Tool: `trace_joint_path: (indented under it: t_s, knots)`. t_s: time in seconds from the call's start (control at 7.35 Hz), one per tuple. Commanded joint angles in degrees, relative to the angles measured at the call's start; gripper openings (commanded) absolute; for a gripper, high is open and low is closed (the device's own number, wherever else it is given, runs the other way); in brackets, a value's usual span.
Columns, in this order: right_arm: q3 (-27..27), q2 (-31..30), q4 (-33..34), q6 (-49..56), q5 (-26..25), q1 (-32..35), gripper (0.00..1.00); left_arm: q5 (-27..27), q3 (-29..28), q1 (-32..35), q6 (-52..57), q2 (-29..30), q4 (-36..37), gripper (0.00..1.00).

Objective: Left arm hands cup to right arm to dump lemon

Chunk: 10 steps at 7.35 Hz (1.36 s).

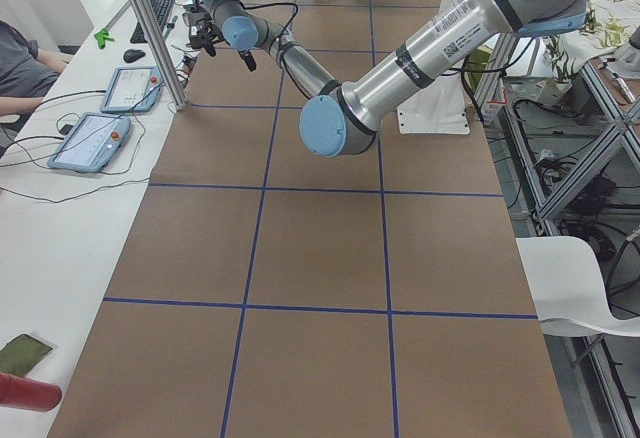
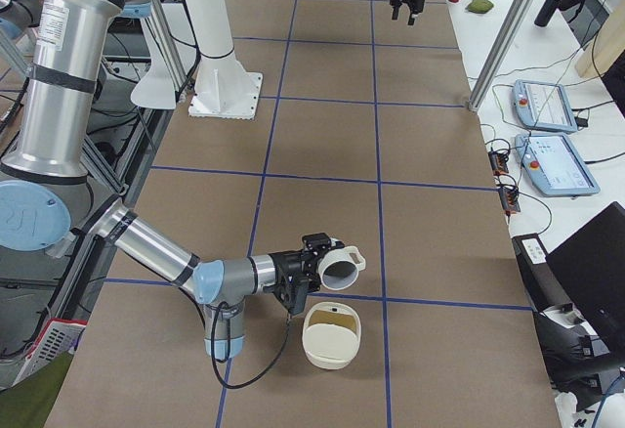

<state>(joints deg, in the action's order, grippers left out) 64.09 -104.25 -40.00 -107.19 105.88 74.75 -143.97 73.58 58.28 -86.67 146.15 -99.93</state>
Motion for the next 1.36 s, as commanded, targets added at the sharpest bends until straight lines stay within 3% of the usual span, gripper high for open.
trace_joint_path:
  t_s: [0.0, 0.14, 0.68, 0.95, 1.22]
  knots:
    - [-1.0, 1.0, -2.5, -13.9, -0.5, 1.4, 0.3, 1.0, 0.0, 0.0, 0.6, 0.1, 0.0, 1.0]
    - [-1.7, 2.0, -2.5, -21.0, -0.6, 2.5, 0.3, 2.1, 0.0, 0.1, 1.6, 0.0, 0.0, 1.0]
    - [-5.0, 3.9, -3.5, -31.3, -0.5, 3.6, 0.3, 3.1, -0.1, 0.1, 2.6, 0.4, 0.0, 1.0]
    - [-8.7, 3.9, -13.3, -37.1, -2.2, 4.1, 0.3, 3.7, -0.1, 0.0, 3.4, 0.5, 0.0, 1.0]
    - [-9.8, 3.6, -16.0, -43.2, -4.9, 4.1, 0.3, 4.2, -0.1, -0.2, 3.5, 0.6, 0.1, 1.0]
